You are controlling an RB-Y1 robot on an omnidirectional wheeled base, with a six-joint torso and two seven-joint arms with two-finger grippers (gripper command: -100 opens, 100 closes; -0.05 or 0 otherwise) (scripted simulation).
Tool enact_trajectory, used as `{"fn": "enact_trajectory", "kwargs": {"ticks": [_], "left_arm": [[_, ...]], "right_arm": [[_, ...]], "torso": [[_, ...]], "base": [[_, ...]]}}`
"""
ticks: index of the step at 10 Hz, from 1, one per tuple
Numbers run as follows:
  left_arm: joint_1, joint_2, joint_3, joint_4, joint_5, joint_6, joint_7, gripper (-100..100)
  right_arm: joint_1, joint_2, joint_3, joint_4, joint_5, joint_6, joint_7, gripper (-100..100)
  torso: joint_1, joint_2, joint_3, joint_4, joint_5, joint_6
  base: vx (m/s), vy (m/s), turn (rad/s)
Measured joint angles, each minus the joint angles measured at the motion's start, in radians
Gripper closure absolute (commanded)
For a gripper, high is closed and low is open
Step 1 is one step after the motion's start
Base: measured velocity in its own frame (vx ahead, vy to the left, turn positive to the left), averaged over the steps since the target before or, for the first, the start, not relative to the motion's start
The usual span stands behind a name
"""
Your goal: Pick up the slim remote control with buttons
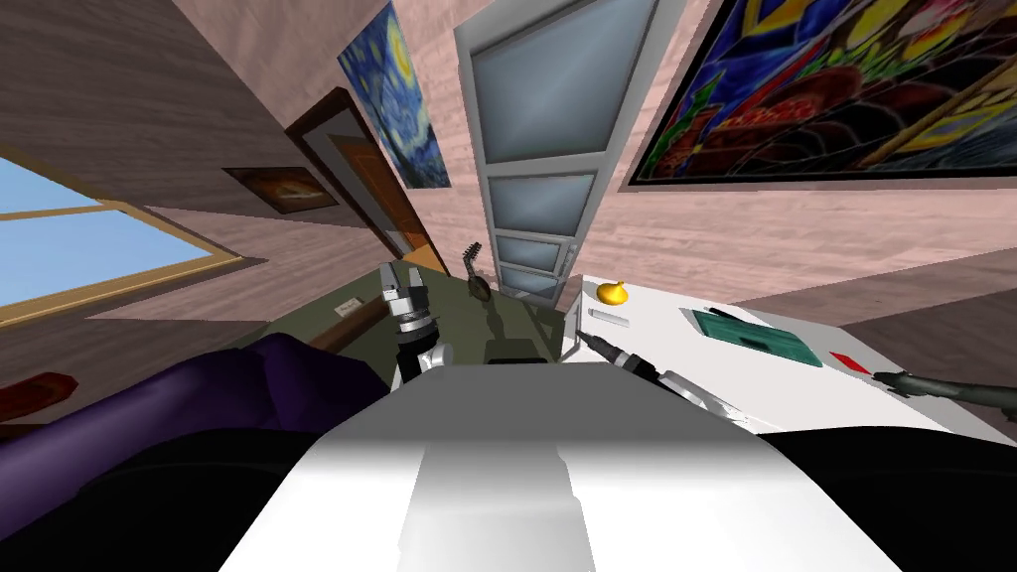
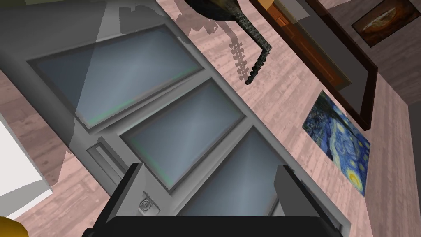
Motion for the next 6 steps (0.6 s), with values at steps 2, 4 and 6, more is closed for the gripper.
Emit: {"fn": "enact_trajectory", "kwargs": {"ticks": [2,4,6], "left_arm": [[0.0,0.0,0.0,0.0,0.0,0.0,0.0,0],[0.0,0.0,0.0,0.0,0.0,0.0,0.0,0],[0.0,0.0,0.0,0.0,0.0,0.0,0.0,0]], "right_arm": [[-0.001,-0.037,0.022,0.068,0.024,-0.008,0.003,-100],[-0.007,-0.072,0.051,0.108,0.051,0.01,0.004,-100],[-0.005,-0.104,0.076,0.152,0.077,0.023,0.006,-100]], "torso": [[0.0,0.0,0.0,0.0,0.0,0.0],[0.0,-0.001,-0.001,0.0,0.0,0.0],[-0.001,-0.001,-0.001,0.0,0.0,0.001]], "base": [[-0.018,-0.035,0.333],[-0.005,-0.043,0.348],[-0.008,-0.043,0.276]]}}
